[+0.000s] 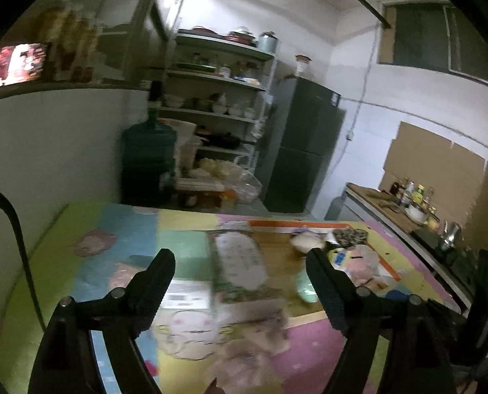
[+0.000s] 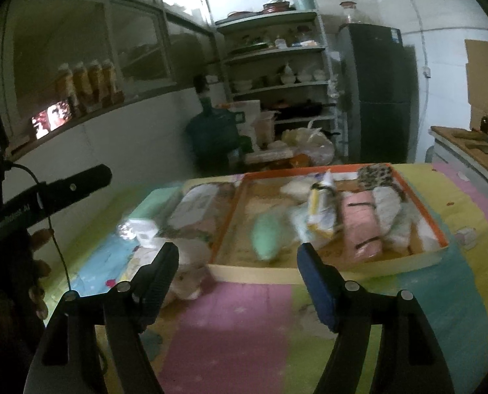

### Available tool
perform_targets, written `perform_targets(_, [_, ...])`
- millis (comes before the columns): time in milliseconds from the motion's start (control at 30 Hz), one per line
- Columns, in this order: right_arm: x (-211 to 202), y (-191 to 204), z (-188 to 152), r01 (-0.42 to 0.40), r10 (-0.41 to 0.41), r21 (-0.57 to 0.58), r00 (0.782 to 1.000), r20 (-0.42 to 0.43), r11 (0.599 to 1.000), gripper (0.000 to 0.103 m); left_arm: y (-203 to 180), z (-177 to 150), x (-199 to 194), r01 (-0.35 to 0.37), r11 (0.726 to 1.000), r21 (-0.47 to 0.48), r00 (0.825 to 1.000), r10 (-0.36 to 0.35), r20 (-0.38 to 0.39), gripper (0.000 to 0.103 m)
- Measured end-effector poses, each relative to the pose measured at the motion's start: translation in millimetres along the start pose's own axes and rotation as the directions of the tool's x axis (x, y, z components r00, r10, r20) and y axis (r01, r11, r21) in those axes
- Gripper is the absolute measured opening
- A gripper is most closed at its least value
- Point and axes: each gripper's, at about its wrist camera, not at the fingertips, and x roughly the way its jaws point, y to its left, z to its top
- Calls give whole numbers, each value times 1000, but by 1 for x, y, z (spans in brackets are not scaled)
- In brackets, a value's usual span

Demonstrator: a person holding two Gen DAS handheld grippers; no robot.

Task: Organize soft objects
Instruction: 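Lift both tools from the tray and move back to the pile, then grasp the clear plastic bag with the left tool while the right grasps the teddy bear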

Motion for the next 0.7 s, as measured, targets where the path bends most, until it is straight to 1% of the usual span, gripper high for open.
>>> perform_targets(100, [6,13,-5,-23,23,7,1000,-21,1000,81,26,-1,-9,-30,999,-26,1000,30,7,82])
perform_targets(300, [24,36,-21,-44,49,60,996,-76,997,81,65,-7,-20,-67,995,-73,998,68,8,82])
perform_targets(500, [45,56,-43,-42,57,113,989,-137,993,81,98,-17,-26,-82,990,-117,997,83,-2,82])
perform_targets(700, [60,66,-54,-42,69,166,985,-161,985,81,127,-24,-24,-93,987,-134,996,91,-25,82])
